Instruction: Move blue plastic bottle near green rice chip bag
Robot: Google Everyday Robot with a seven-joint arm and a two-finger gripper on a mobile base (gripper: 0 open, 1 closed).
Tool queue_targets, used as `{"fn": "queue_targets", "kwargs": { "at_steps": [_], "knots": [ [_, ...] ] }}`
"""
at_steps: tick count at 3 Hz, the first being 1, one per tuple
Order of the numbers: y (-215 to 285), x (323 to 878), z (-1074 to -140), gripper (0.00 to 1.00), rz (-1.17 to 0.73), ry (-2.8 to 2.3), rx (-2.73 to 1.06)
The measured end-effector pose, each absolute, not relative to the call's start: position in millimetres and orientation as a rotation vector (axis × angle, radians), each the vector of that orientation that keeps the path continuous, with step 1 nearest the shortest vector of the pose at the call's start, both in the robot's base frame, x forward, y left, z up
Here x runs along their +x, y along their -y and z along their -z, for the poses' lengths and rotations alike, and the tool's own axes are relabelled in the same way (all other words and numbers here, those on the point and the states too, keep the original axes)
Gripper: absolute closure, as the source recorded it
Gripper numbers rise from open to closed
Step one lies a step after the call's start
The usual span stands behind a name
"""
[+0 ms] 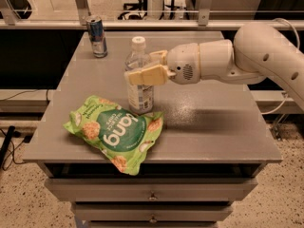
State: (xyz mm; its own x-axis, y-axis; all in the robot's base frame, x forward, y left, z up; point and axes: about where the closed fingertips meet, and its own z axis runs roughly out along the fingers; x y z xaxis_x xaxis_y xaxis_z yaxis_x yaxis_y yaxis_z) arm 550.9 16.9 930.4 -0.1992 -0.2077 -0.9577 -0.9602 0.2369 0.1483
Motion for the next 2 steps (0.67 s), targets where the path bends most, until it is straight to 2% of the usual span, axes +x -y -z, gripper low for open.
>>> {"fn": "queue_targets", "kwargs": {
  "at_steps": [1, 2],
  "knots": [
    [-16.8, 550.9, -931.1, 0.16, -1.049, -1.608, -1.116],
    [4.1, 557.3, -931.1, 0.00, -1.018, -1.641, -1.123]
  ]
}}
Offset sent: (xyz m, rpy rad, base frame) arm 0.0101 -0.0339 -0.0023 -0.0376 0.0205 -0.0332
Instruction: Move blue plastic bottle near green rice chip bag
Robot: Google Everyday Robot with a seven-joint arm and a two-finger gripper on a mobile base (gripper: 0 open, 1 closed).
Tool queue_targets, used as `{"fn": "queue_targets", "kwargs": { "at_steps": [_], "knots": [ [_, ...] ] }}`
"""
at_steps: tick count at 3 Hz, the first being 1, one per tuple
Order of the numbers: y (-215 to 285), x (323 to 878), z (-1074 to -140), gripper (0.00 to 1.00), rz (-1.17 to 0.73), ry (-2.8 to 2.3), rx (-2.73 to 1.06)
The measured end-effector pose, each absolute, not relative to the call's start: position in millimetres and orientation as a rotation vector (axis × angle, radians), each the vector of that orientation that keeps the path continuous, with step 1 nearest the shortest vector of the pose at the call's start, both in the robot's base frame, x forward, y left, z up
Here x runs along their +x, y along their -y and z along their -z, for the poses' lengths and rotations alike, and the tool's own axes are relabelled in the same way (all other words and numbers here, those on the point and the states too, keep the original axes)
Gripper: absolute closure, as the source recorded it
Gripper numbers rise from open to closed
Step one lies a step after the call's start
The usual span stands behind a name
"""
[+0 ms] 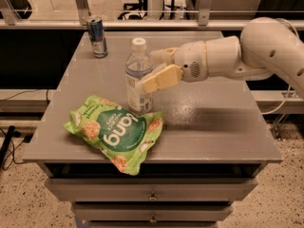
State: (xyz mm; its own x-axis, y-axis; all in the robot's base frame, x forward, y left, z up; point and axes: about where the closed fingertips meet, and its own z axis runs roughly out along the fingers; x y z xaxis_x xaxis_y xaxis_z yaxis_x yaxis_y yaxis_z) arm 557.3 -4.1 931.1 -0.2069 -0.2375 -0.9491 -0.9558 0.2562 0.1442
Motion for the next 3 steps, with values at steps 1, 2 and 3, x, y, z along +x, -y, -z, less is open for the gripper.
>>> {"fn": "queue_targets", "kwargs": {
  "at_steps": [1, 2, 3],
  "knots": [
    [38.1, 570.4, -947.0, 0.00, -0.951, -1.649, -1.135],
    [96.3, 593.0, -986.0, 0.00, -0.797, -1.642, -1.121],
    [105.9, 598.1, -1010.4, 0.00, -0.761, -1.606, -1.102]
  ]
}}
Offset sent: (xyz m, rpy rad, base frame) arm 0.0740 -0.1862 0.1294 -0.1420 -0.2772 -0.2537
